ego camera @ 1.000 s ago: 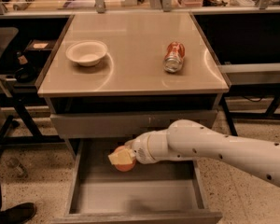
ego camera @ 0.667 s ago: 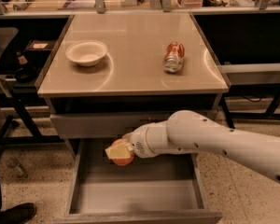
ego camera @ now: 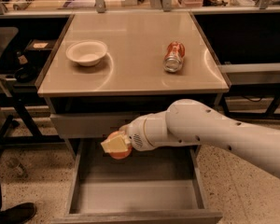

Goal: Pick apple from middle drawer and place on counter

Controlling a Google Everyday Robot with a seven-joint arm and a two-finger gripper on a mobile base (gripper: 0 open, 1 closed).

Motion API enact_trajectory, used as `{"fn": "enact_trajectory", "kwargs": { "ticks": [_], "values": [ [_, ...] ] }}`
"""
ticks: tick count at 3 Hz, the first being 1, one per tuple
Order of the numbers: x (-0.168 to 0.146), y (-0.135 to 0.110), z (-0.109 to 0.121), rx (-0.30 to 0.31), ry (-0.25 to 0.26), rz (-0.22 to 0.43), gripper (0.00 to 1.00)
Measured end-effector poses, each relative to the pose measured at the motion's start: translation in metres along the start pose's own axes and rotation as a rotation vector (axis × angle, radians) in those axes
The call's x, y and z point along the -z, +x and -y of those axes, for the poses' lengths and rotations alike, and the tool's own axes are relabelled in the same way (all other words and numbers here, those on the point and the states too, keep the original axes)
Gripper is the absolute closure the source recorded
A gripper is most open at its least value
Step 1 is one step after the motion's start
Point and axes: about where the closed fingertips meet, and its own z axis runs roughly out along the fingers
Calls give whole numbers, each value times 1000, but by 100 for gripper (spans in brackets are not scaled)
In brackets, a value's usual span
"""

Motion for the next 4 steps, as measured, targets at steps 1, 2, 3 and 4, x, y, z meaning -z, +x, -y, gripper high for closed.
{"fn": "enact_trajectory", "kwargs": {
  "ticks": [1, 2, 3, 4],
  "values": [
    [17, -33, 0, 25, 25, 33, 100],
    [35, -71, 6, 56, 57, 50, 100],
    [45, -103, 22, 77, 90, 65, 100],
    [47, -108, 24, 82, 96, 70, 100]
  ]
}}
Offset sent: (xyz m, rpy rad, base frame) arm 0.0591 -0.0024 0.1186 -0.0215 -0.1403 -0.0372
